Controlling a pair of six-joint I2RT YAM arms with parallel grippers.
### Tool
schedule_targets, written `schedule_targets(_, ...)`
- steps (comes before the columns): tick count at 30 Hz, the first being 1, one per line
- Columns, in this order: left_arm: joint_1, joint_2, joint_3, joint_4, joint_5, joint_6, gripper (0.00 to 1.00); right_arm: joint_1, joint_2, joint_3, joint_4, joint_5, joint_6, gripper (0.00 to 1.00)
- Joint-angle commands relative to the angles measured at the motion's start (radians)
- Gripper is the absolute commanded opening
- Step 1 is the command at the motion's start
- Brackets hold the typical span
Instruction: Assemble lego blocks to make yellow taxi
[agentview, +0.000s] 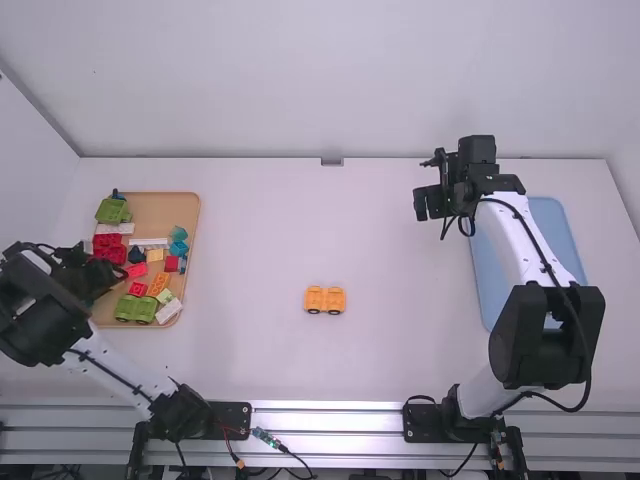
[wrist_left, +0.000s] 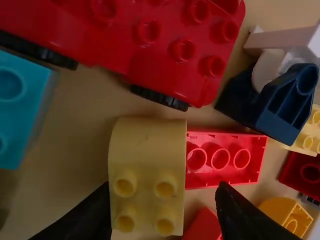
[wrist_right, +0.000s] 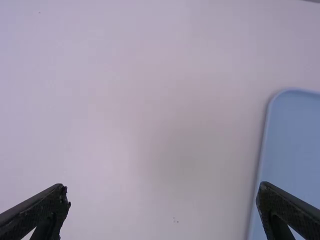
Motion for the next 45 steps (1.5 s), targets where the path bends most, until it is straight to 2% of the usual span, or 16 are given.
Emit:
schedule_targets(1,0.002,0.019,0.007,0.000,0.026,0.012,0.53,0.000,0.005,0.024,-0.005,-0.002,0.000,0.99)
schedule_targets(8,0.007,0.019,-0.013,0.029,0.025,0.004,0.50,-0.001,0.005,0.024,-0.005,-0.002,0.000,0.99)
schedule_targets(11,0.011,0.019,-0.016,0.033,0.025,0.002,0.42,0.004,0.005,0.024,-0.005,-0.002,0.000,0.99)
schedule_targets(24,0.014,0.019,-0.016,0.010,0.024,0.002,0.35,-0.001,0.005,0.024,-0.005,-0.002,0.000,0.99)
schedule_targets(28,0.008,0.019,-0.016,0.011,0.025,0.002,0.29,0.003,0.005,0.024,-0.005,-0.002,0.000,0.99)
schedule_targets(33,0.008,0.019,-0.008,0.009,0.026,-0.018,0.33,-0.002,0.005,0.024,-0.005,-0.002,0.000,0.99)
schedule_targets(36,0.008,0.019,0.006,-0.002,0.029,-0.031,0.26,-0.002,0.005,0.024,-0.005,-0.002,0.000,0.99)
schedule_targets(42,0.011,0.011,0.020,-0.014,0.037,-0.032,0.24,-0.002,0.005,0.024,-0.005,-0.002,0.000,0.99)
schedule_targets(45,0.004,-0.006,0.020,-0.004,0.035,-0.063,0.14,0.000,0.005,0.024,-0.005,-0.002,0.000,0.99)
